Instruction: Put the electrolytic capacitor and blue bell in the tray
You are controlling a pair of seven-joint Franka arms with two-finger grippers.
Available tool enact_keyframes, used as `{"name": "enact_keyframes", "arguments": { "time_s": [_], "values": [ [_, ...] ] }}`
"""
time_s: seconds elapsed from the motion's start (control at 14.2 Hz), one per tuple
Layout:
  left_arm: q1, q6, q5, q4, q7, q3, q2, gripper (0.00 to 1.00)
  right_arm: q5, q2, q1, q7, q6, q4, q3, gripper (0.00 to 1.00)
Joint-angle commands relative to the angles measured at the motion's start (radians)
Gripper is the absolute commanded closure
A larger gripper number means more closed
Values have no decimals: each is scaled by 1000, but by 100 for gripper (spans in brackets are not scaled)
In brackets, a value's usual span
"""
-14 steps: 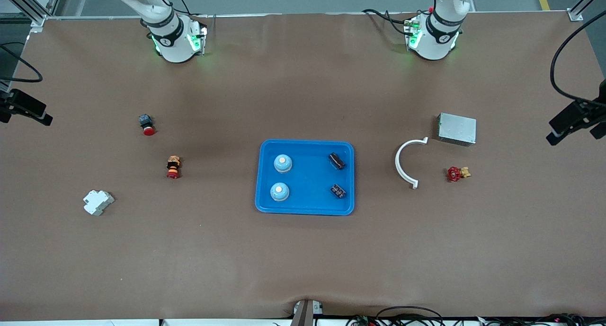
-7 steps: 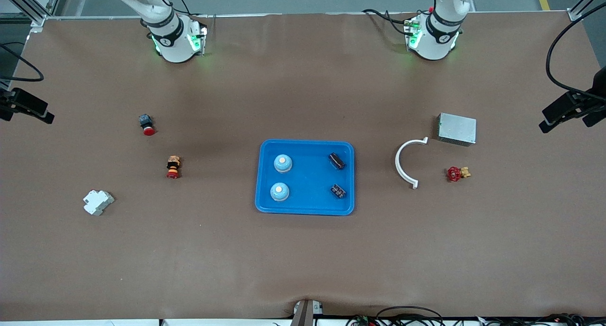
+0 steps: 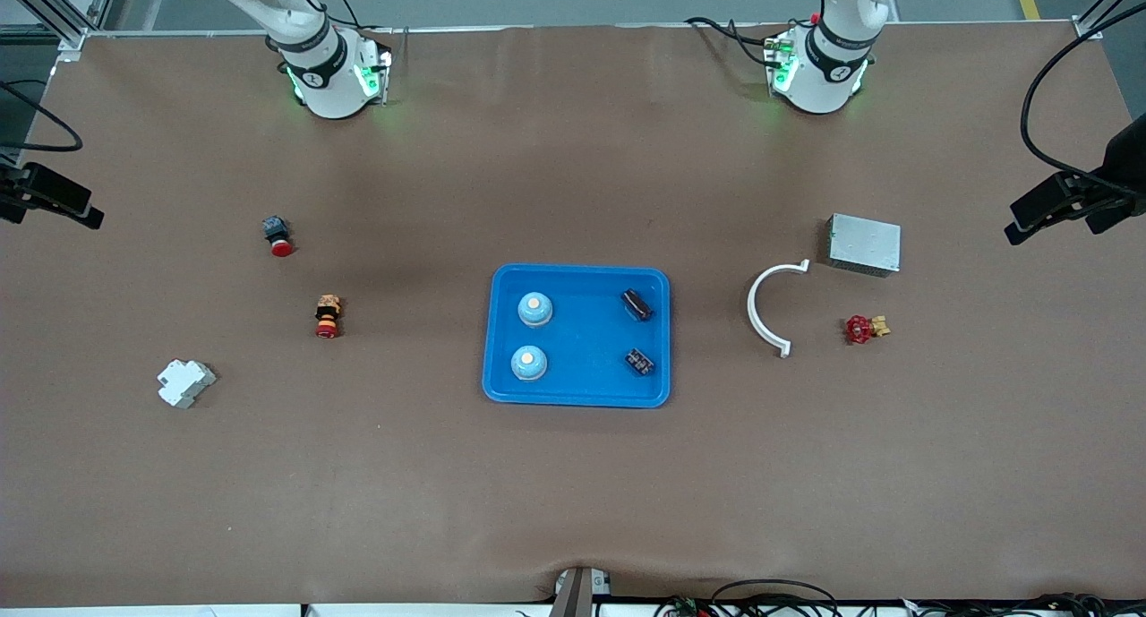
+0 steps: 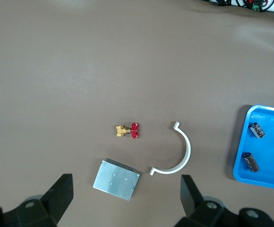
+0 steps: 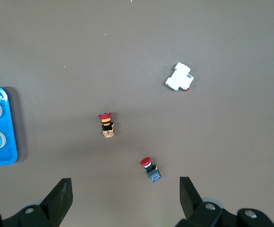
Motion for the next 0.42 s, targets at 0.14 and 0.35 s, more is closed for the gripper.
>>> {"name": "enact_keyframes", "arguments": {
  "time_s": [0.14, 0.35],
  "values": [
    [10, -17, -5, 13, 8, -6, 4, 0, -3, -23, -20, 5, -16, -5, 14, 0],
    [9, -17, -6, 12, 5, -6, 4, 0, -3, -23, -21, 5, -16, -5, 14, 0]
  ]
}}
